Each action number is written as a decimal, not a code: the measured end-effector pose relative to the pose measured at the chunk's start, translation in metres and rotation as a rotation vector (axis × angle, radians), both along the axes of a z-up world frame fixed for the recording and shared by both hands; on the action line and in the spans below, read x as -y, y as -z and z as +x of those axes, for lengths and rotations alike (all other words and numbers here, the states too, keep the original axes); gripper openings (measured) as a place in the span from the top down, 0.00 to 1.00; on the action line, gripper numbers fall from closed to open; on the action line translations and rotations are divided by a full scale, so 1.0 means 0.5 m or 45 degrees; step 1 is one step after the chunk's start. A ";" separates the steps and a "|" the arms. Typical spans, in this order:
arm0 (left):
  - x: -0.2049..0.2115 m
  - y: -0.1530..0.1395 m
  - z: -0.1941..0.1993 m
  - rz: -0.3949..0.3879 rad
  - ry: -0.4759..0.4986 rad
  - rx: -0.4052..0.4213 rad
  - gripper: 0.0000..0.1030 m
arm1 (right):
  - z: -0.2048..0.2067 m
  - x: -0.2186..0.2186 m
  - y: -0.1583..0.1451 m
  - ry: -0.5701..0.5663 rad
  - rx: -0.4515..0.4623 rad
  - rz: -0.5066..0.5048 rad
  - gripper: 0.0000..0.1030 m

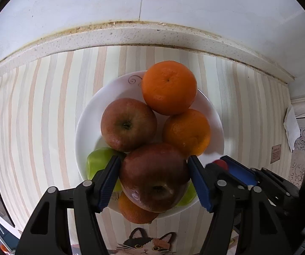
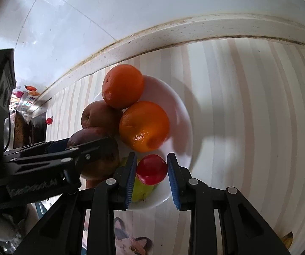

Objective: Organize fruits
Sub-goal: 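Lower the pear onto the plate with the left tool while the right tool sets the tomato there, then lift both open tools away from the plate toward the bananas, then grasp a yellow banana with the left tool while the right tool grasps the other, then carry both bananas to the plate and set them along its rim, opening both tools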

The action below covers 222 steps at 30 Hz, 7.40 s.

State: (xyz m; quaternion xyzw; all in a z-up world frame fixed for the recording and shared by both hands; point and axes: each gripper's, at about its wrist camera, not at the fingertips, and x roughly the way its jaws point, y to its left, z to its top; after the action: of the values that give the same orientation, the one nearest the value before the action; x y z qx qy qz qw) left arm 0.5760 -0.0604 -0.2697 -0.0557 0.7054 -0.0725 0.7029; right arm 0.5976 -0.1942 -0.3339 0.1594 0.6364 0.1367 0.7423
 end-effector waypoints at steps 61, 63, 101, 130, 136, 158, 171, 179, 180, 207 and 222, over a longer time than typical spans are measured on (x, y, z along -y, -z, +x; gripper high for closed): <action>-0.113 -0.309 -0.348 0.187 -0.072 0.498 0.11 | -0.311 -0.045 -0.350 -0.013 0.448 -0.353 0.07; -0.112 -0.317 -0.358 0.182 -0.071 0.507 0.11 | -0.326 -0.046 -0.358 -0.017 0.453 -0.334 0.07; 0.418 0.119 -0.400 0.176 0.535 -0.073 0.68 | -0.473 0.458 0.018 0.365 -0.112 -0.222 0.42; 0.264 0.134 -0.374 0.168 0.219 -0.155 0.50 | -0.408 0.307 0.033 0.052 -0.135 -0.175 0.52; 0.245 0.134 -0.368 0.160 0.197 -0.163 0.50 | -0.408 0.314 0.007 0.049 -0.095 -0.145 0.47; 0.174 0.133 -0.355 0.196 0.228 -0.192 0.43 | -0.427 0.254 0.066 -0.042 -0.140 -0.170 0.41; 0.122 0.097 -0.343 0.135 0.160 -0.119 0.68 | -0.432 0.191 0.101 -0.047 -0.086 -0.311 0.62; 0.046 -0.007 -0.310 -0.012 0.053 -0.058 0.68 | -0.387 0.160 0.069 0.010 -0.040 -0.120 0.63; 0.033 -0.022 -0.306 -0.036 0.040 -0.050 0.68 | -0.378 0.153 0.062 0.007 -0.031 -0.104 0.63; -0.175 -0.037 0.031 -0.005 -0.055 -0.002 0.68 | 0.040 -0.019 -0.025 -0.270 -0.001 -0.120 0.64; -0.143 0.066 0.046 0.053 0.046 -0.098 0.68 | 0.053 0.021 0.016 -0.028 -0.026 -0.074 0.63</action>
State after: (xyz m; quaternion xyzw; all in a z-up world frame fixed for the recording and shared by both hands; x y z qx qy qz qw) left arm 0.5992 0.0111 -0.3028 -0.0310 0.7342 -0.0683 0.6747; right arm 0.6240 -0.2049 -0.3418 0.1322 0.6494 0.1248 0.7384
